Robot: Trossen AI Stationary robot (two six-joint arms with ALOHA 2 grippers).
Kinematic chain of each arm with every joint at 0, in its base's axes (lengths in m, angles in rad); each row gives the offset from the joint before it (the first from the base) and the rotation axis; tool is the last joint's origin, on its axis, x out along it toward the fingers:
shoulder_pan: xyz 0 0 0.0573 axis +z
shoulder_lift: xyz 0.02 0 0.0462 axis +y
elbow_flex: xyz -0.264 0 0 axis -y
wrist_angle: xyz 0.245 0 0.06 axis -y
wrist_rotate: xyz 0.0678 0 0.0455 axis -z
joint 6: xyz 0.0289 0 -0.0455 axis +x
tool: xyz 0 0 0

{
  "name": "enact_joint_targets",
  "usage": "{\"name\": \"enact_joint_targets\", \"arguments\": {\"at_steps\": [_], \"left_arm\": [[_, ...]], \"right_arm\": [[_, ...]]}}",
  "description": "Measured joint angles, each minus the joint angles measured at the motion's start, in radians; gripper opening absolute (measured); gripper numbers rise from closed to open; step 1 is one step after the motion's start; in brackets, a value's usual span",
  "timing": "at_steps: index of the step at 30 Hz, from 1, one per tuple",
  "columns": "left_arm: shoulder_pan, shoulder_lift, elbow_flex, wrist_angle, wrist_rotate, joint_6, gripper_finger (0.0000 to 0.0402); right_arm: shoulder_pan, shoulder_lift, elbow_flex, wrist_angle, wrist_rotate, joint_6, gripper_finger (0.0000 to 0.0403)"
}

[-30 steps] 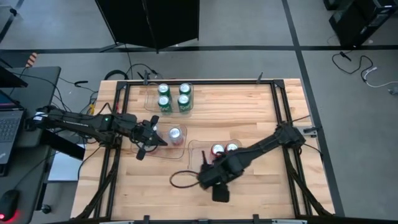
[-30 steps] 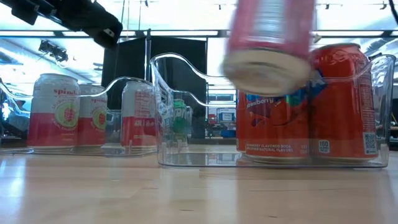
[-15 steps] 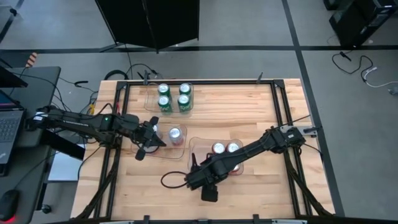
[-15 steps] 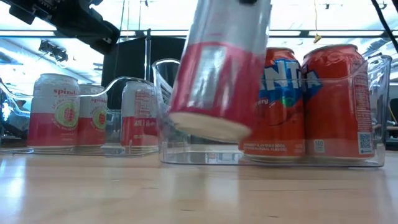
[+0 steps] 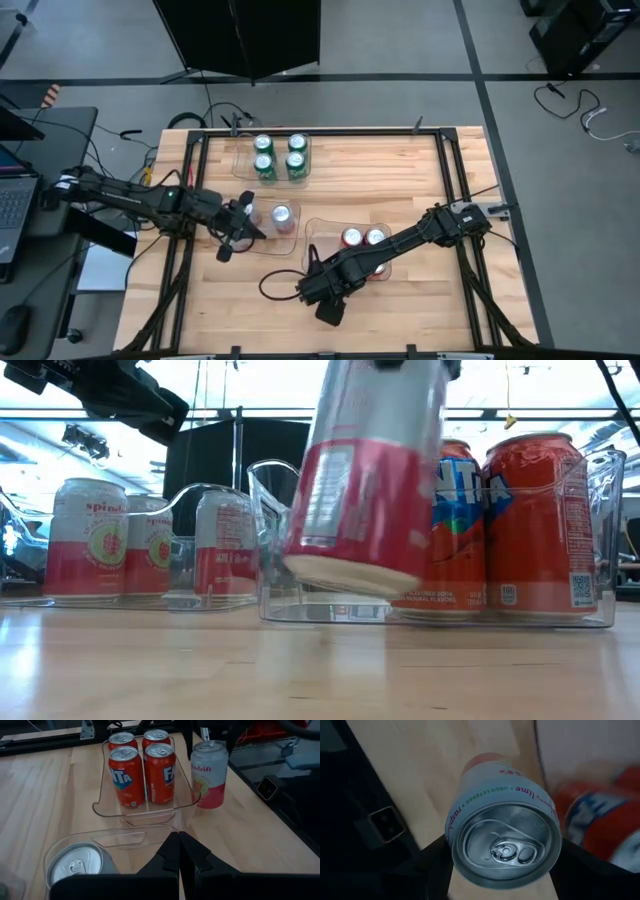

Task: Sort soda cans
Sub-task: Move the pink white soda can on the center table

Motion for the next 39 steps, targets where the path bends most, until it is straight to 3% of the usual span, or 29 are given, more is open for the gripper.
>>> {"name": "enact_joint_targets", "arguments": {"at_steps": [4, 12, 29, 39], "left_arm": [[-0.021, 0.000, 0.000, -0.001, -0.022, -0.016, 0.0000], [-0.056, 0.000, 0.000, -0.006, -0.061, -0.017, 0.0000], [-0.084, 0.000, 0.000, -0.032, -0.090, -0.042, 0.0000], [-0.084, 0.000, 0.000, -0.047, -0.090, -0.050, 0.0000]], "right_arm": [[0.007, 0.000, 0.000, -0.041, -0.056, 0.081, 0.0257], [0.005, 0.000, -0.085, -0.111, 0.027, 0.110, 0.0257], [-0.101, -0.015, -0.143, -0.124, 0.254, -0.144, 0.0257], [-0.129, -0.018, -0.164, -0.120, 0.284, -0.278, 0.0257]]}}
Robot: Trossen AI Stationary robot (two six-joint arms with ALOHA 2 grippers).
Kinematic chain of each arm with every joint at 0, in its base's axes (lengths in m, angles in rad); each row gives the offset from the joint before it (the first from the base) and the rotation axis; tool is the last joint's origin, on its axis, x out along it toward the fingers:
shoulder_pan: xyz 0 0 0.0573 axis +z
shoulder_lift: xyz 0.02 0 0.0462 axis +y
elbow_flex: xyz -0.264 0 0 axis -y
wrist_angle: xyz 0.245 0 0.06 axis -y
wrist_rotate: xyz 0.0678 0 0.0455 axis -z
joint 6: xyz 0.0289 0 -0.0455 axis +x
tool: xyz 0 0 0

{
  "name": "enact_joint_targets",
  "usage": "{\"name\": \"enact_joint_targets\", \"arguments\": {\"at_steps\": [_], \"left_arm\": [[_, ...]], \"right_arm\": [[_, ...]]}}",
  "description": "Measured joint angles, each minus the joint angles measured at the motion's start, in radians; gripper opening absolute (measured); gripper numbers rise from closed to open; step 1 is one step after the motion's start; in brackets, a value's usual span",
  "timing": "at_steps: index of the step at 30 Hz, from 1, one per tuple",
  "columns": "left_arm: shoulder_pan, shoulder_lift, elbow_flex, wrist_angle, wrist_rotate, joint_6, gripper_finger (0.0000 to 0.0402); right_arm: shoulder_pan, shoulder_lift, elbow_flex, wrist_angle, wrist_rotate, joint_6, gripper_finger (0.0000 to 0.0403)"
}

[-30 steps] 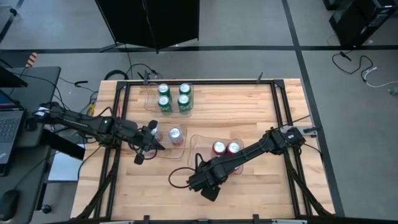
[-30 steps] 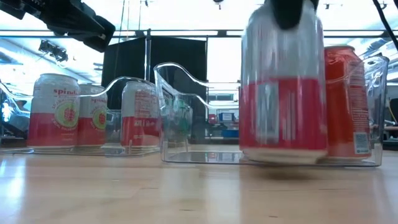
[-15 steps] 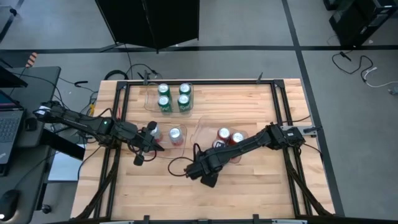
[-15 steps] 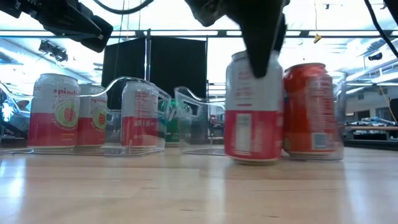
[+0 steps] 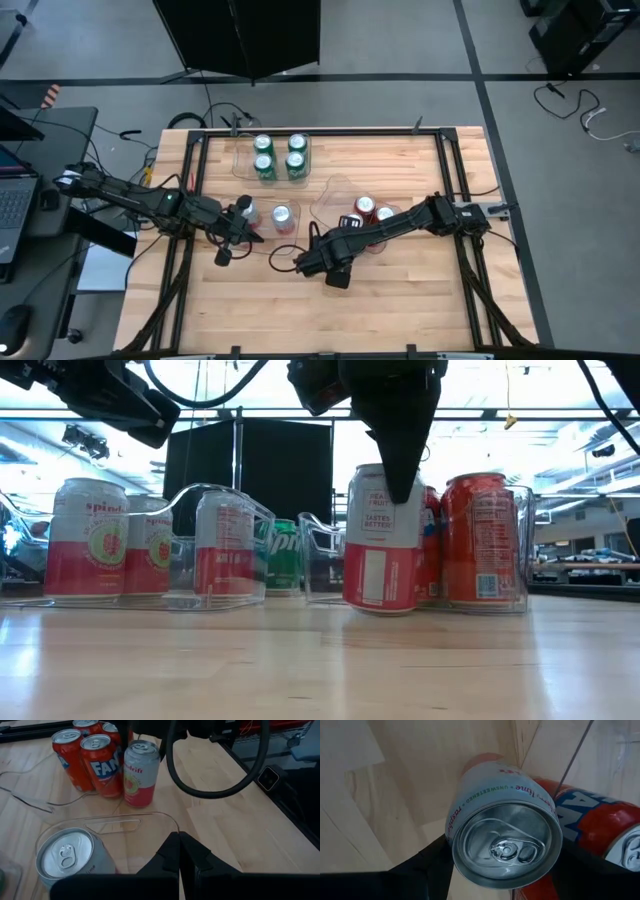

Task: Sort soda cans
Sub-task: Move the pink white soda can on the center table, then put the pink white soda can into the bottom left transparent bin

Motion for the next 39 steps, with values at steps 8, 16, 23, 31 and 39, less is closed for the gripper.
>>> {"name": "enact_joint_targets", "arguments": {"at_steps": [8, 16, 23, 31, 39], "left_arm": [[0.000, 0.000, 0.000, 0.001, 0.000, -0.006, 0.0000], [0.000, 0.000, 0.000, -0.001, 0.000, -0.007, 0.0000], [0.000, 0.000, 0.000, -0.001, 0.000, -0.022, 0.0000], [0.000, 0.000, 0.000, 0.001, 0.000, -0.027, 0.0003], [0.000, 0.000, 0.000, 0.001, 0.000, -0.027, 0.0005]], "right_arm": [[0.001, 0.002, -0.001, 0.015, -0.014, -0.024, 0.0309], [-0.020, 0.008, -0.003, 0.079, -0.028, -0.061, 0.0371], [-0.031, 0.009, -0.004, 0.096, -0.037, -0.081, 0.0372], [-0.027, 0.008, 0.012, 0.073, -0.062, -0.108, 0.0373], [-0.008, 0.004, 0.168, 0.015, -0.010, -0.144, 0.0373]]}}
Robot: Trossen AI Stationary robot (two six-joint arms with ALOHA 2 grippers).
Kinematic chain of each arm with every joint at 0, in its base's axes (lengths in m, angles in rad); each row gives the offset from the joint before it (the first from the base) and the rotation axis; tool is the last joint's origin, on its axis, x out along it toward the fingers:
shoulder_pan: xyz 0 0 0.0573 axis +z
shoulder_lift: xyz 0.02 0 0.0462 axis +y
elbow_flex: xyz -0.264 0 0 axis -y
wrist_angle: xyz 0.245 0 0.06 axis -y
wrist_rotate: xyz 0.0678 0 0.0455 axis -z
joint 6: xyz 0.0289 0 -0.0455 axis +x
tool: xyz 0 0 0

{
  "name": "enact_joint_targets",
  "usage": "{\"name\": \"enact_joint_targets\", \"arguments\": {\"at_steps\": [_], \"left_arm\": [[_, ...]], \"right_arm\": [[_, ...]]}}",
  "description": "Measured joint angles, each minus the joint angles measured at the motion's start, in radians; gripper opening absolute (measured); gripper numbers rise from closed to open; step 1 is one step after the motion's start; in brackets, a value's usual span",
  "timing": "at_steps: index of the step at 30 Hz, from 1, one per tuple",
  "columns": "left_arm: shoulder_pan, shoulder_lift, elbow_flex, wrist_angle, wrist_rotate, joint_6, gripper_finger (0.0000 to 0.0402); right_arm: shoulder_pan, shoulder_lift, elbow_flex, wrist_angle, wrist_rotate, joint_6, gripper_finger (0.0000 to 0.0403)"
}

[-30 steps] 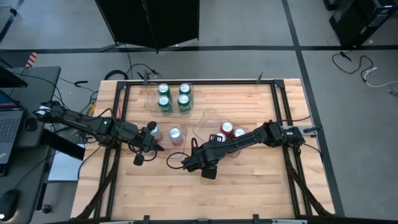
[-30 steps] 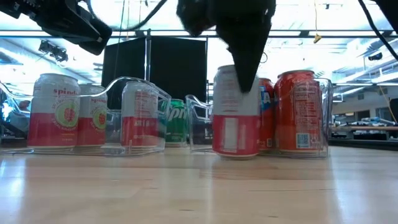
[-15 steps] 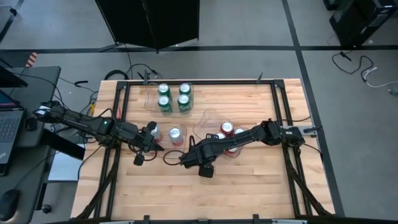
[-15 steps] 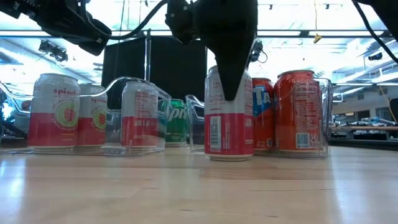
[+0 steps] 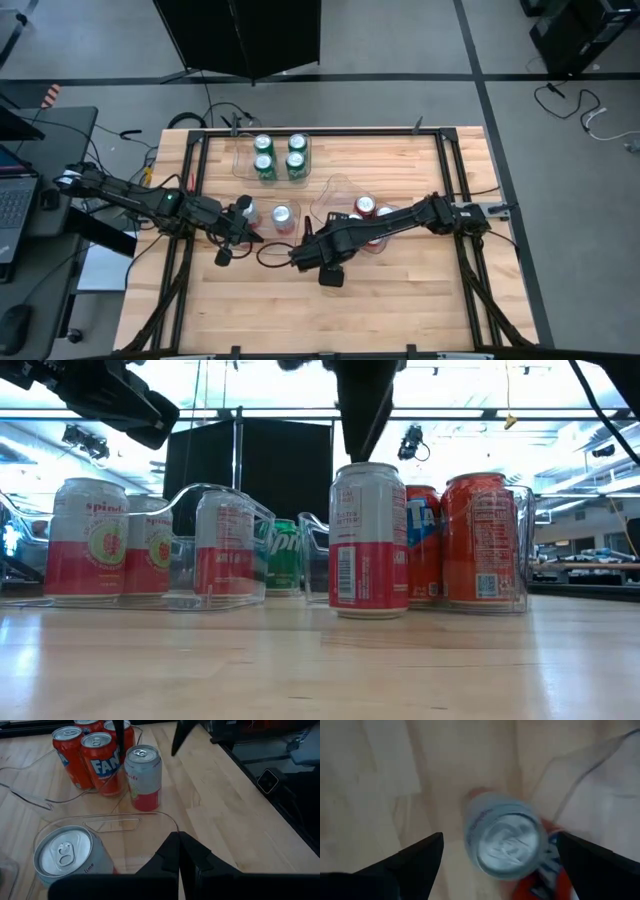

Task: Sort soda cans
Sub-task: Put the pink white soda can into the bottom left transparent bin

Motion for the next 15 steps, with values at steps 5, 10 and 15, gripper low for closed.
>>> {"name": "enact_joint_targets", "arguments": {"at_steps": [5, 10, 15], "left_arm": [[0.000, 0.000, 0.000, 0.002, 0.000, -0.025, 0.0005], [0.000, 0.000, 0.000, 0.026, 0.000, -0.130, 0.0005], [0.000, 0.010, 0.000, 0.039, 0.000, -0.153, 0.0003]], "right_arm": [[0.034, -0.057, -0.025, -0.017, 0.080, -0.018, 0.0373], [0.103, -0.154, -0.119, -0.015, 0.157, -0.006, 0.0373], [0.197, -0.306, -0.325, 0.012, 0.292, 0.152, 0.0373]]}}
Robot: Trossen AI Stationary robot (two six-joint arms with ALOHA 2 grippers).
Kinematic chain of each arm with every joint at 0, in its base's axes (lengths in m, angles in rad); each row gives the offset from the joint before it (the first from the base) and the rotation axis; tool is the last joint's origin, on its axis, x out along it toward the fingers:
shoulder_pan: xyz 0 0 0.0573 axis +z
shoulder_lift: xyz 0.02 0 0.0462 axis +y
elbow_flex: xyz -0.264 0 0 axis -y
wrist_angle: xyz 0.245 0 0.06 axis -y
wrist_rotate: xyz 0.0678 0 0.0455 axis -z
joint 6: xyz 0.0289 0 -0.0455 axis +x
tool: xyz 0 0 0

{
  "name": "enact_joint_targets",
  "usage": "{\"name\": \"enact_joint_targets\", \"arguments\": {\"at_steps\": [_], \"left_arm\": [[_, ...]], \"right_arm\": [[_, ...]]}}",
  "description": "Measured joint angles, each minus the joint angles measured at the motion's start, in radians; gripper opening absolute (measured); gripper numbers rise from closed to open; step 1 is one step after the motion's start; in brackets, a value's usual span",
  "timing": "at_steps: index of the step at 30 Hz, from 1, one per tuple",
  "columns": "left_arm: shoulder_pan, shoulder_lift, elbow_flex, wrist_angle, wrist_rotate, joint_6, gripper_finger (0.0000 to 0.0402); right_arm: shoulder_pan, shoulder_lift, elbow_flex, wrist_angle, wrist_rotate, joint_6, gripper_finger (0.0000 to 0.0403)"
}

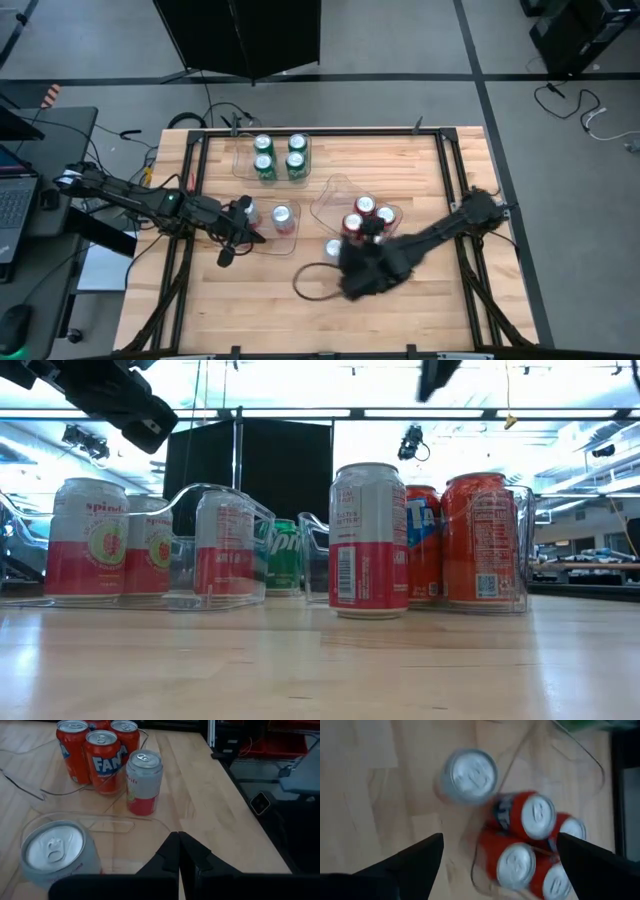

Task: Sort soda cans
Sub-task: Put the pink white soda can into the bottom left transparent bin

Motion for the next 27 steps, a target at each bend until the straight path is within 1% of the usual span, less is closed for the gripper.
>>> {"name": "enact_joint_targets", "arguments": {"at_steps": [3, 7, 9, 11, 13, 15, 17, 19, 22, 25, 26, 27], "left_arm": [[0.000, 0.029, 0.000, 0.049, 0.002, -0.025, 0.0002], [0.000, 0.105, 0.049, 0.054, 0.010, -0.030, 0.0001], [0.000, 0.157, 0.098, 0.024, 0.010, -0.030, 0.0001], [0.000, 0.215, 0.161, -0.005, 0.010, -0.023, 0.0001], [0.000, 0.276, 0.222, -0.048, 0.010, -0.011, 0.0001], [0.000, 0.336, 0.282, -0.075, 0.010, 0.001, 0.0001], [0.002, 0.396, 0.344, -0.110, 0.010, 0.002, 0.0001], [0.002, 0.454, 0.402, -0.126, 0.009, 0.003, 0.0001], [0.002, 0.542, 0.488, -0.182, 0.007, -0.001, 0.0000], [0.002, 0.616, 0.571, -0.236, -0.004, -0.001, 0.0000], [0.002, 0.642, 0.599, -0.238, -0.005, -0.002, 0.0000], [0.003, 0.666, 0.622, -0.244, -0.007, 0.000, 0.0000]], "right_arm": [[0.068, -0.101, -0.186, 0.124, 0.053, 0.115, 0.0373], [0.150, -0.212, -0.448, 0.392, 0.082, 0.246, 0.0373], [0.176, -0.235, -0.558, 0.555, 0.083, 0.292, 0.0373], [0.194, -0.230, -0.644, 0.713, 0.083, 0.299, 0.0372], [0.207, -0.219, -0.706, 0.816, 0.085, 0.308, 0.0366], [0.217, -0.209, -0.753, 0.875, 0.109, 0.325, 0.0345], [0.237, -0.207, -0.800, 0.900, 0.164, 0.345, 0.0307], [0.258, -0.207, -0.848, 0.932, 0.234, 0.369, 0.0252], [0.295, -0.207, -0.922, 0.964, 0.308, 0.422, 0.0151], [0.311, -0.207, -1.012, 1.062, 0.335, 0.471, 0.0044], [0.315, -0.207, -1.042, 1.106, 0.344, 0.469, 0.0023], [0.316, -0.207, -1.068, 1.148, 0.349, 0.465, 0.0014]]}}
